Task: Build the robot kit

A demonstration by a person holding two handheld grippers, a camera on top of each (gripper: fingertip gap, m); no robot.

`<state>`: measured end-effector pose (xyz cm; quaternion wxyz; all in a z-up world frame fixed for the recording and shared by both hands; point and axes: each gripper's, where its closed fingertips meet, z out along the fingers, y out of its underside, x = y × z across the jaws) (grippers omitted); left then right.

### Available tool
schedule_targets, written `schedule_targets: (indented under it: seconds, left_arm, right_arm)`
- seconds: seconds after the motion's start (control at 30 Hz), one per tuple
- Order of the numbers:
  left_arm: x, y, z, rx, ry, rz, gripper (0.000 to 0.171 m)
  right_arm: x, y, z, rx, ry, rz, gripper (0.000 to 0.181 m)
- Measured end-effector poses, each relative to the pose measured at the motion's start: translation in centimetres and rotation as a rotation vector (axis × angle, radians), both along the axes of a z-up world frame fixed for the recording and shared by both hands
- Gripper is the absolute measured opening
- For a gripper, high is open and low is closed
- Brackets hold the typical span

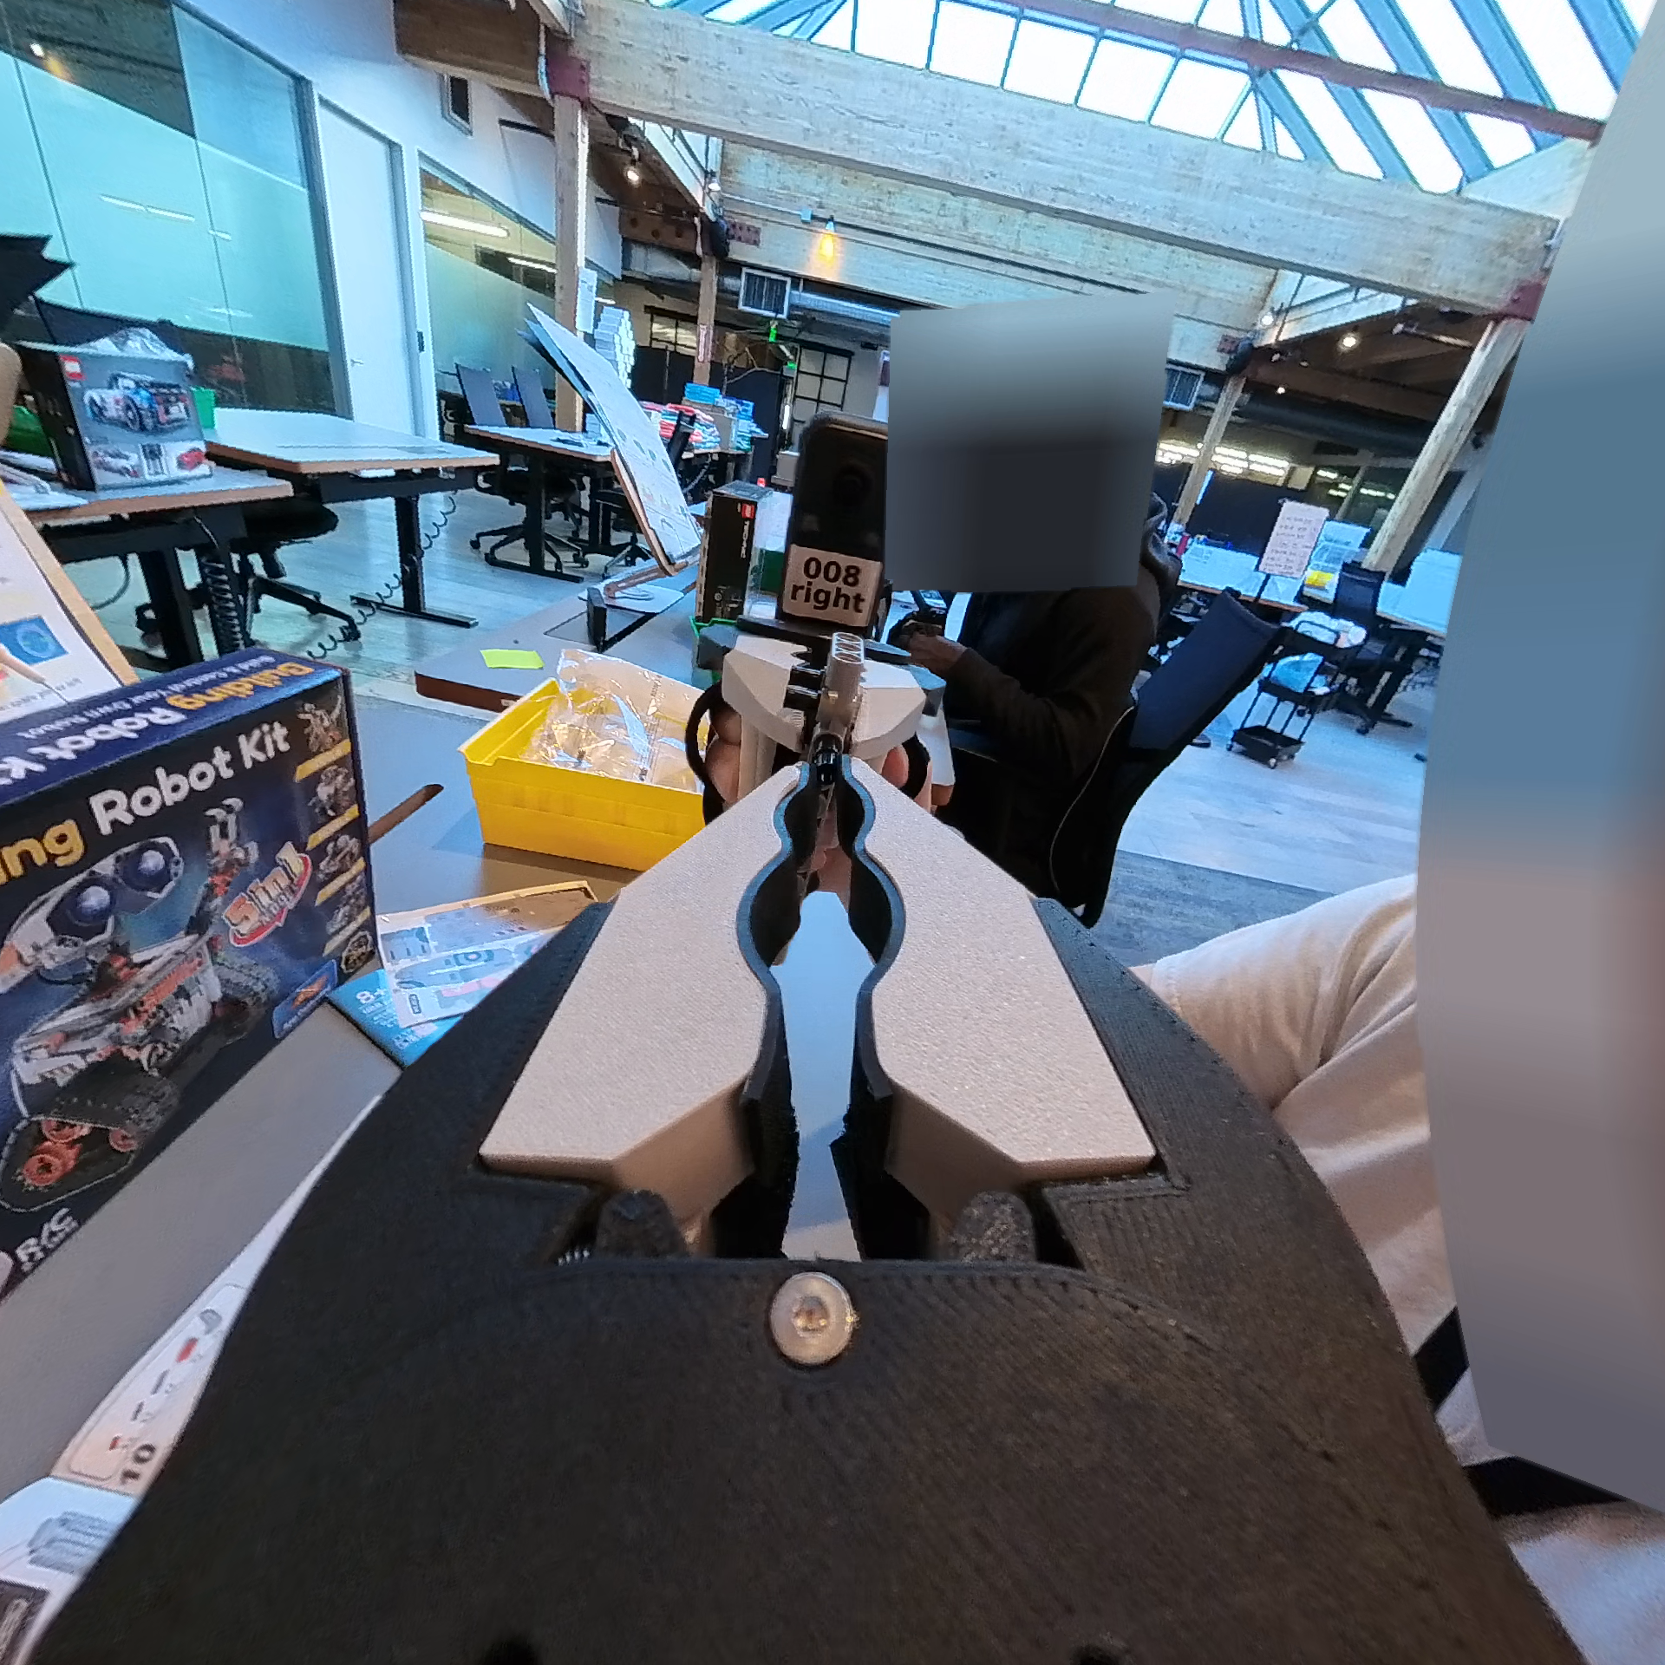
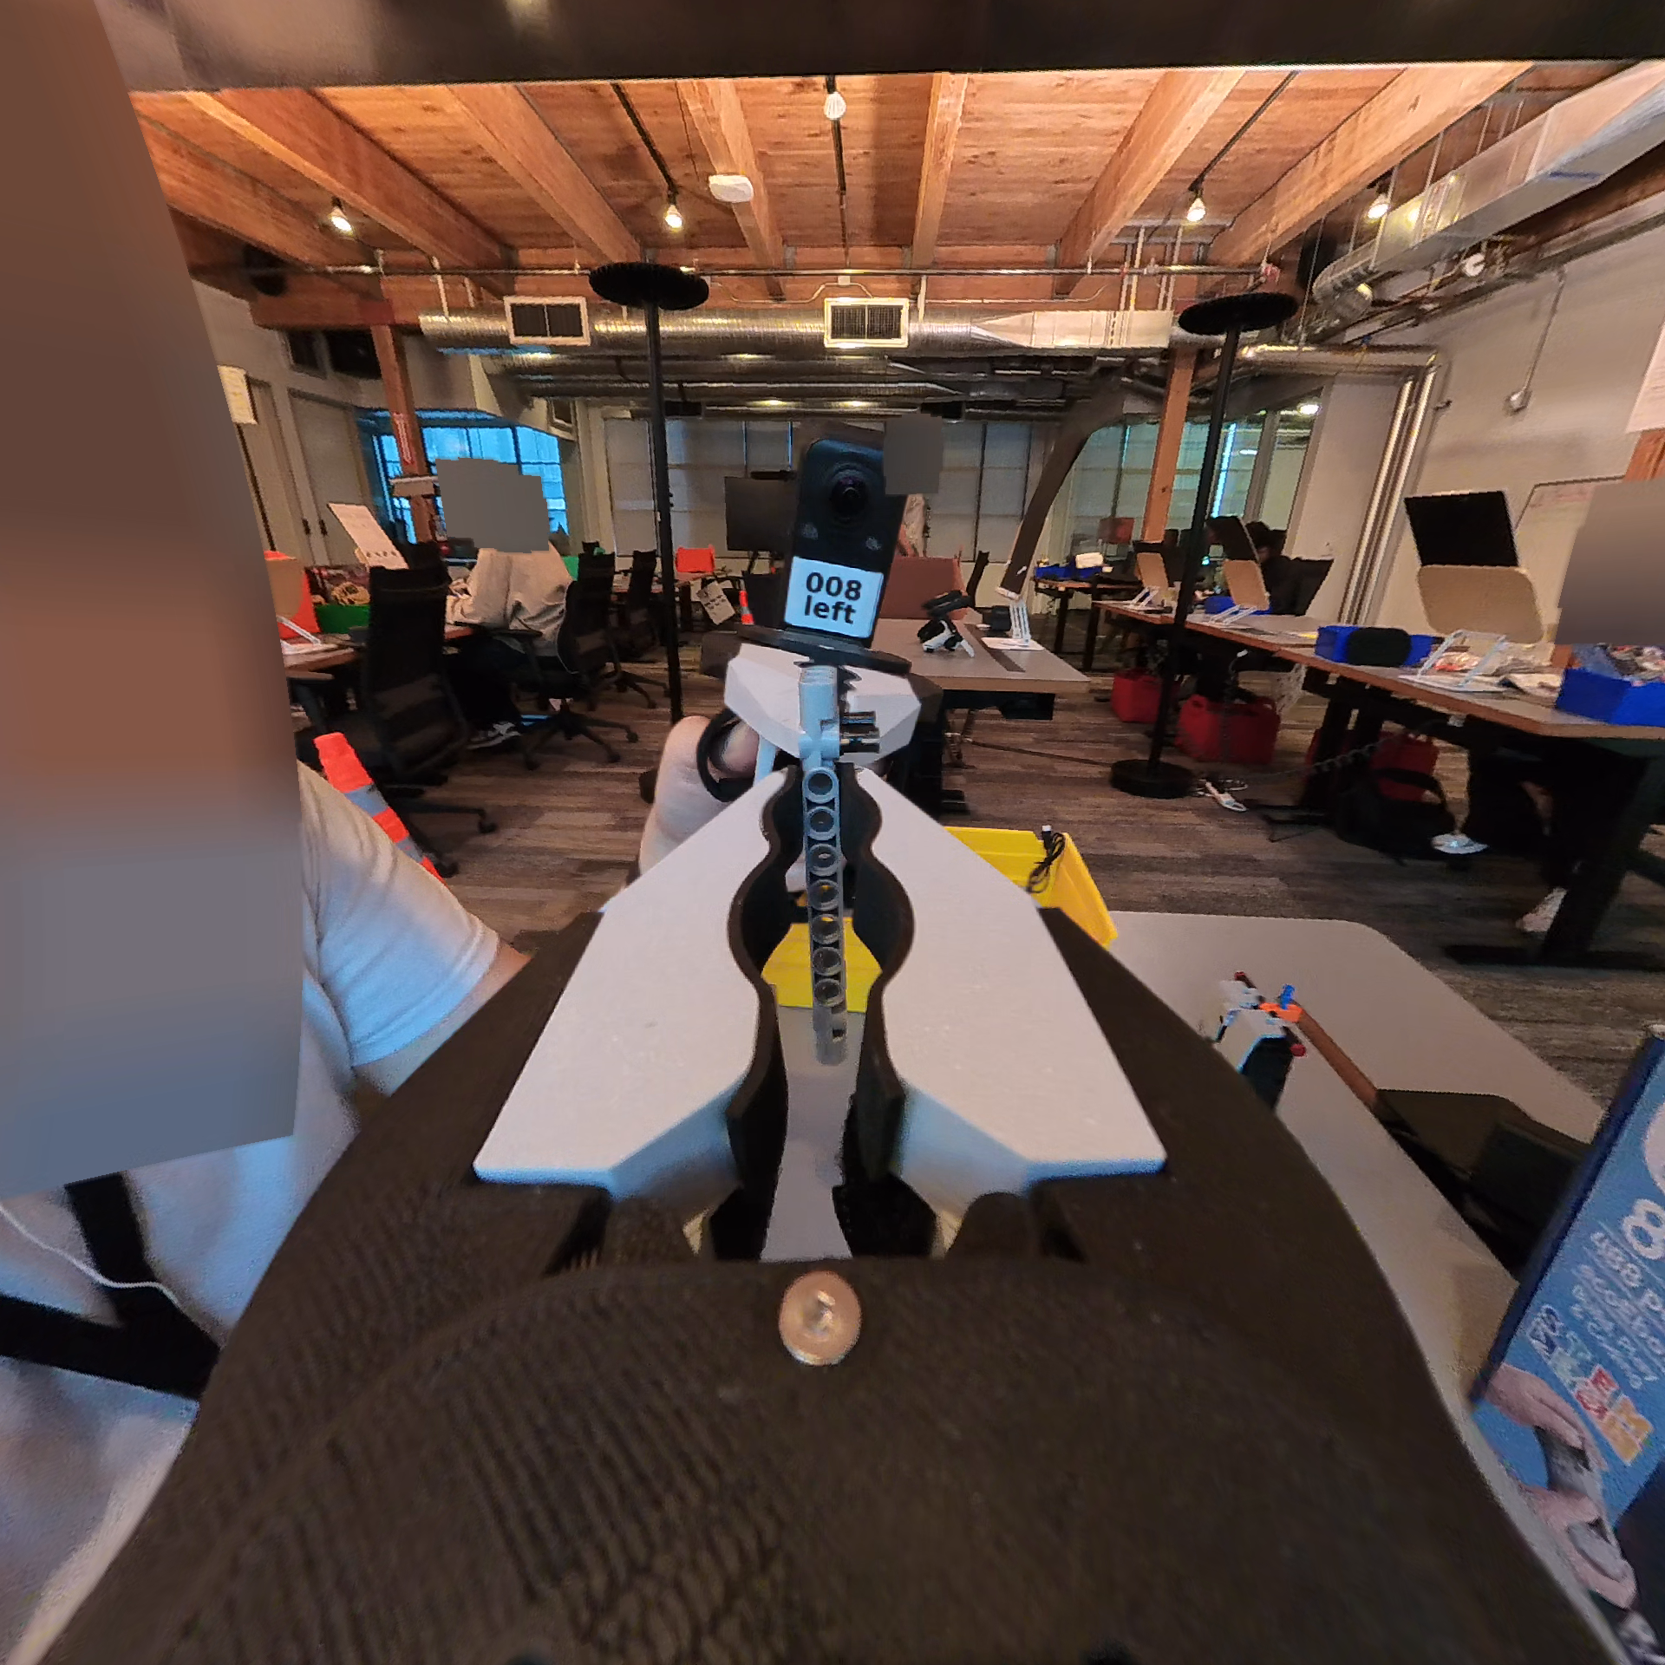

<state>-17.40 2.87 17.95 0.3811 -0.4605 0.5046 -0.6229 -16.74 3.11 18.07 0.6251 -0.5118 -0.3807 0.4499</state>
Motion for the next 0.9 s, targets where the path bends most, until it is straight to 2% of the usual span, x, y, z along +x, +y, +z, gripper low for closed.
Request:
schedule_targets:
  seconds: [0.27, 0.4, 0.9]
  left_arm:
    - [-0.1, 0.2, -1.1, -0.092, 0.064, -0.069, 0.001]
    - [-0.3, 0.0, -1.7, -0.066, 0.095, -0.088, 0.001]
    - [-0.6, 0.5, -0.3, -0.139, 0.003, -0.100, 0.001]
  right_arm:
    - [-0.2, 0.2, -1.3, 0.117, -0.153, -0.087, 0.006]
    - [-0.4, 0.0, -1.9, 0.128, -0.199, -0.072, 0.006]
    - [-0.6, 0.3, -0.5, 0.197, -0.086, -0.119, 0.006]
